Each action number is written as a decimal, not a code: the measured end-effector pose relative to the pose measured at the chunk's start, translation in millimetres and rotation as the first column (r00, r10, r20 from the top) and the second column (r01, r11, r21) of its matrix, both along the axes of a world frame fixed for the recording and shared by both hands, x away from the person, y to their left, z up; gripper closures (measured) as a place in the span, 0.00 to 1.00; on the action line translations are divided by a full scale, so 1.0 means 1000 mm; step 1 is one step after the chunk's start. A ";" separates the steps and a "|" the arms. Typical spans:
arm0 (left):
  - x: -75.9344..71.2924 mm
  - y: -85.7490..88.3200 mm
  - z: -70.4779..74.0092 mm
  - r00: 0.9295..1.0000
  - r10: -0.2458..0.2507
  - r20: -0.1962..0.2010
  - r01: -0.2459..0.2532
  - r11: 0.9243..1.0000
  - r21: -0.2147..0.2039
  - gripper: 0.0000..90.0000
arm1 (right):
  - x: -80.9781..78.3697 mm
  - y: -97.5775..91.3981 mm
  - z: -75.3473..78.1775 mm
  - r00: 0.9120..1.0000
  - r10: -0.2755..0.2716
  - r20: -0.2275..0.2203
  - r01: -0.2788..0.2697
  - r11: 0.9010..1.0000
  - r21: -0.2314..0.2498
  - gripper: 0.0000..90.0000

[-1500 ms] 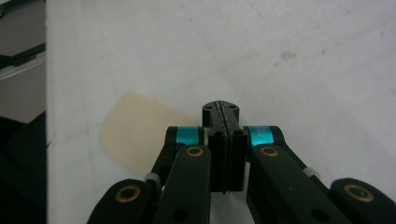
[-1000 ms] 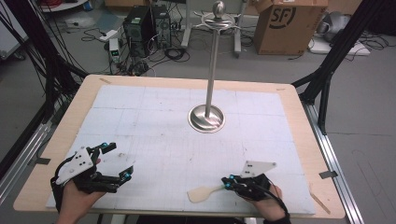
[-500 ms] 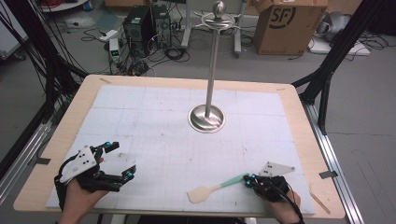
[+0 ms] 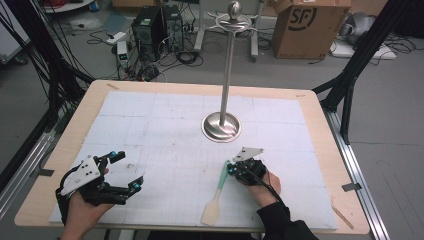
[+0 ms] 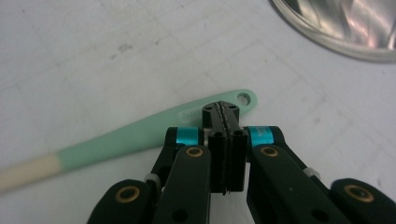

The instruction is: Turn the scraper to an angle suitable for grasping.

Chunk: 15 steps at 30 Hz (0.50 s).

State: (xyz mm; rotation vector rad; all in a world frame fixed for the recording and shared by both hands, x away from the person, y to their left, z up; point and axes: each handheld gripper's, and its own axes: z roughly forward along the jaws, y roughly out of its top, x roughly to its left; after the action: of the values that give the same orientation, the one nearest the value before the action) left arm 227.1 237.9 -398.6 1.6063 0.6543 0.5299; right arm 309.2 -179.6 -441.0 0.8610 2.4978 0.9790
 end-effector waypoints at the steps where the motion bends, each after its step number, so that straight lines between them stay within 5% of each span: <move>1: 0.000 0.001 0.001 1.000 -0.001 -0.001 0.001 1.000 -0.001 0.03 | 0.002 0.002 0.001 1.000 0.006 -0.005 -0.006 1.000 0.005 1.00; 6: -0.001 0.003 0.002 1.000 0.001 0.006 0.000 1.000 -0.007 0.03 | -0.016 0.011 0.010 0.996 0.085 -0.014 -0.083 0.991 0.100 1.00; 9: -0.001 0.003 0.001 1.000 0.006 -0.001 -0.006 1.000 -0.003 0.03 | -0.037 0.027 0.012 0.982 0.187 -0.030 -0.182 0.975 0.126 1.00; 12: -0.002 0.002 0.001 1.000 0.001 0.002 -0.001 1.000 -0.002 0.03 | -0.051 0.044 0.007 0.965 0.257 -0.050 -0.250 0.962 0.113 1.00; 14: -0.002 0.001 0.002 1.000 0.000 0.004 0.000 1.000 0.000 0.03 | -0.053 0.049 0.005 0.961 0.270 -0.051 -0.265 0.959 0.098 1.00; 15: -0.002 0.001 0.002 1.000 -0.001 0.008 0.001 1.000 0.000 0.03 | -0.055 0.055 0.000 0.960 0.272 -0.065 -0.269 0.962 0.051 1.00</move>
State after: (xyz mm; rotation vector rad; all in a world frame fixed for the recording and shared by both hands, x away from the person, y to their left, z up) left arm 224.8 239.2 -396.3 1.6038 0.6483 0.5353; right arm 253.8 -124.7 -440.8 0.5837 2.7167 1.1067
